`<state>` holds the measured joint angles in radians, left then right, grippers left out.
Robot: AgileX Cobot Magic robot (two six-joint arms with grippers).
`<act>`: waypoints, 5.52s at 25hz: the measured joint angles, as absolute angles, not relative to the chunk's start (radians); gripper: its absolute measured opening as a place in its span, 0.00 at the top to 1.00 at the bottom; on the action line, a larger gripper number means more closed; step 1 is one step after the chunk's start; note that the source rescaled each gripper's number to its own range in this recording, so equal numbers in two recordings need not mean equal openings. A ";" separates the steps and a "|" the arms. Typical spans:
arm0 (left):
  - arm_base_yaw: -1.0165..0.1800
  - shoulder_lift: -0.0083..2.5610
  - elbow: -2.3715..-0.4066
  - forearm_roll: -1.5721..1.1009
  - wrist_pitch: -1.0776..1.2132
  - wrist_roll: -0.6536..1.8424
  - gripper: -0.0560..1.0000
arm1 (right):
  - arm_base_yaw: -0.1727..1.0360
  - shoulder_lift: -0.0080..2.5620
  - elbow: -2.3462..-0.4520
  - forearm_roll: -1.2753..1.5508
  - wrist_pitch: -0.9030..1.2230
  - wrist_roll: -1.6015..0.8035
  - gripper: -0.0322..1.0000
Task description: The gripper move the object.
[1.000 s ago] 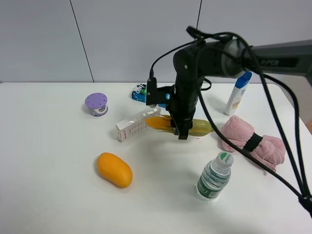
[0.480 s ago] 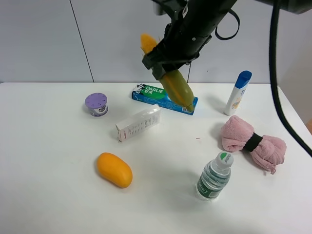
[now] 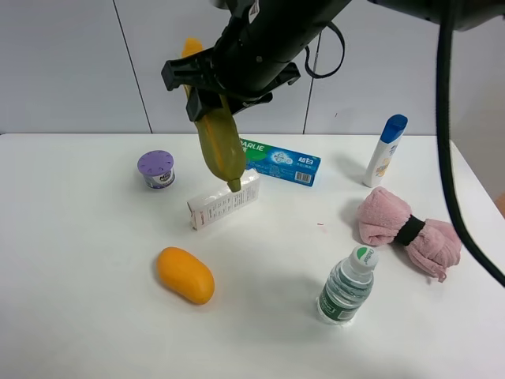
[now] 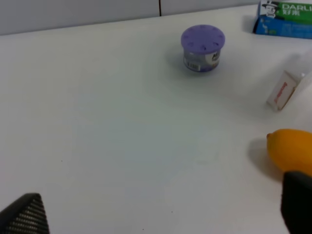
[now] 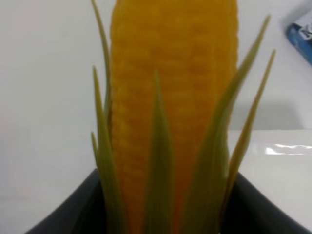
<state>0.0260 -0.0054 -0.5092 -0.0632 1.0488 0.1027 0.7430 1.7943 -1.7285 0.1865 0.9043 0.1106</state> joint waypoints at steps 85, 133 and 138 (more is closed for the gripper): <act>0.026 -0.005 -0.509 -0.063 1.049 0.103 0.00 | 0.914 2.556 -2.211 0.179 0.775 0.548 0.97; 0.026 -0.005 -0.509 -0.063 1.049 0.103 0.00 | 0.894 2.108 -2.212 0.064 1.214 -0.190 0.63; 0.026 -0.005 -0.509 -0.063 1.049 0.103 0.00 | 0.811 2.063 -2.212 0.056 1.220 -0.215 0.63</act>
